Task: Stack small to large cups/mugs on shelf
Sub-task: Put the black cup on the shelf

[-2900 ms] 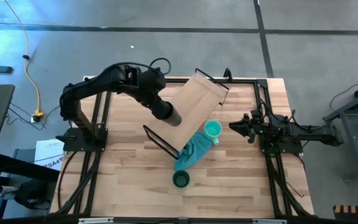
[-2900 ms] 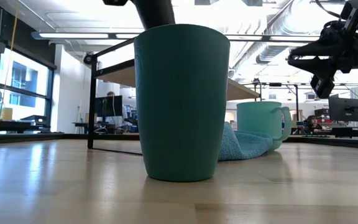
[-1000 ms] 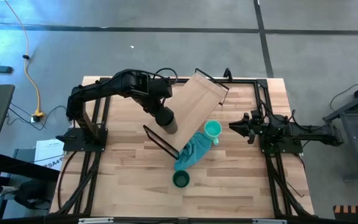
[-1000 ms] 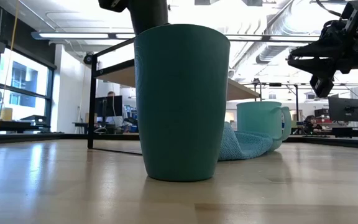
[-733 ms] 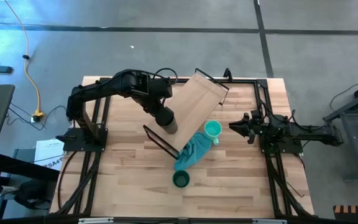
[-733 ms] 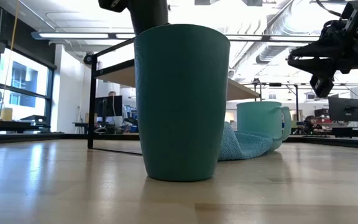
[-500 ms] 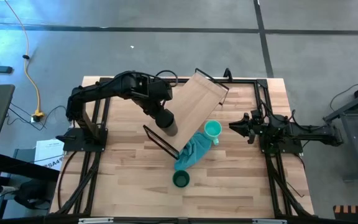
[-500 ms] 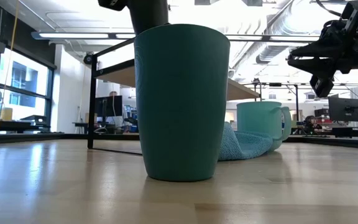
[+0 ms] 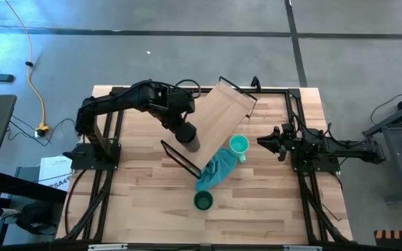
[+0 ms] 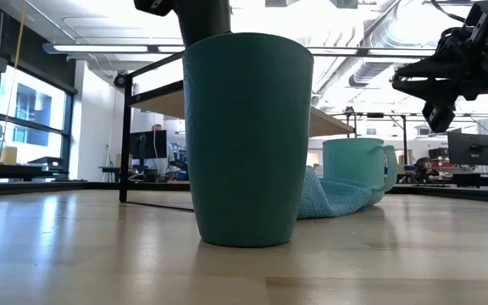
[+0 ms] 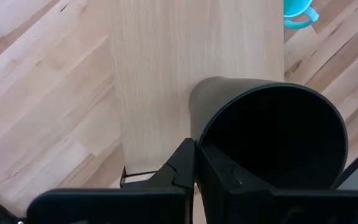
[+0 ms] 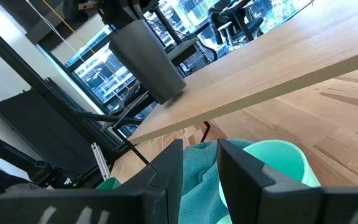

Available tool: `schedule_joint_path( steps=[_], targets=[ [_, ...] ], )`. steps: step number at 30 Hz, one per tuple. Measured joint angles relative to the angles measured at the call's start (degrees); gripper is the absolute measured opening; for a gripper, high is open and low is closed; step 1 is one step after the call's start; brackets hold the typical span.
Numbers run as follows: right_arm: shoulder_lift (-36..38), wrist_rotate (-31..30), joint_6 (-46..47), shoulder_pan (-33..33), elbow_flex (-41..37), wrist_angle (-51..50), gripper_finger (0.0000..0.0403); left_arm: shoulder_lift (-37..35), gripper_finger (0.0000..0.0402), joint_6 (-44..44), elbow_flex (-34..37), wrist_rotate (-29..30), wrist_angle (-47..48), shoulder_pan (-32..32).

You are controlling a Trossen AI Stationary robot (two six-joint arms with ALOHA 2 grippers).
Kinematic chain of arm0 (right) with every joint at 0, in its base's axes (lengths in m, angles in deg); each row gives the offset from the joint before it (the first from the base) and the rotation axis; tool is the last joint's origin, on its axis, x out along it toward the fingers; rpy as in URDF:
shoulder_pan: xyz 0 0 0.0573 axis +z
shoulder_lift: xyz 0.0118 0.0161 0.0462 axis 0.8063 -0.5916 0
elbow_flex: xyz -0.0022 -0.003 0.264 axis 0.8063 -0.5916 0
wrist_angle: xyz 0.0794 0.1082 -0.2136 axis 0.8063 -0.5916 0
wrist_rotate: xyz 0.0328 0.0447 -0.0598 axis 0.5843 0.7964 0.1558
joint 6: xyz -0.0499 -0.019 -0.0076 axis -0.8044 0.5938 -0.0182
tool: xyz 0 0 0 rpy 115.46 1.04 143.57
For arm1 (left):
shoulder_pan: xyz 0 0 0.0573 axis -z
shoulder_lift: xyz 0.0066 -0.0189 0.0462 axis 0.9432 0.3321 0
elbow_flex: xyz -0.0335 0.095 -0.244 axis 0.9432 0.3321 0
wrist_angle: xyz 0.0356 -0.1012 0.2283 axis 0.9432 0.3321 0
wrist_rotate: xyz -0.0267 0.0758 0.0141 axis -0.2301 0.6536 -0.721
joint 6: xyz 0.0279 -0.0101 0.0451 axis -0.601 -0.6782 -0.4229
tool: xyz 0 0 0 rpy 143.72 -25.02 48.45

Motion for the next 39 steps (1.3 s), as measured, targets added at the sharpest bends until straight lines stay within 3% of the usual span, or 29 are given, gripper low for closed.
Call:
schedule_joint_path(
  steps=[9,19,39],
  targets=[
    [0.02,0.01,0.0,-0.01,0.0,0.0,0.0089,0.85,0.0,0.13,-0.41,-0.26,0.01,0.48],
    [0.04,0.01,0.0,-0.01,0.0,0.0,0.0089,1.74,0.0,-0.38,-6.53,0.85,-0.02,0.41],
    [0.04,0.02,1.88,-0.01,0.0,0.01,0.0089,2.53,0.0,-5.82,-6.27,-0.63,-0.01,0.41]
  ],
)
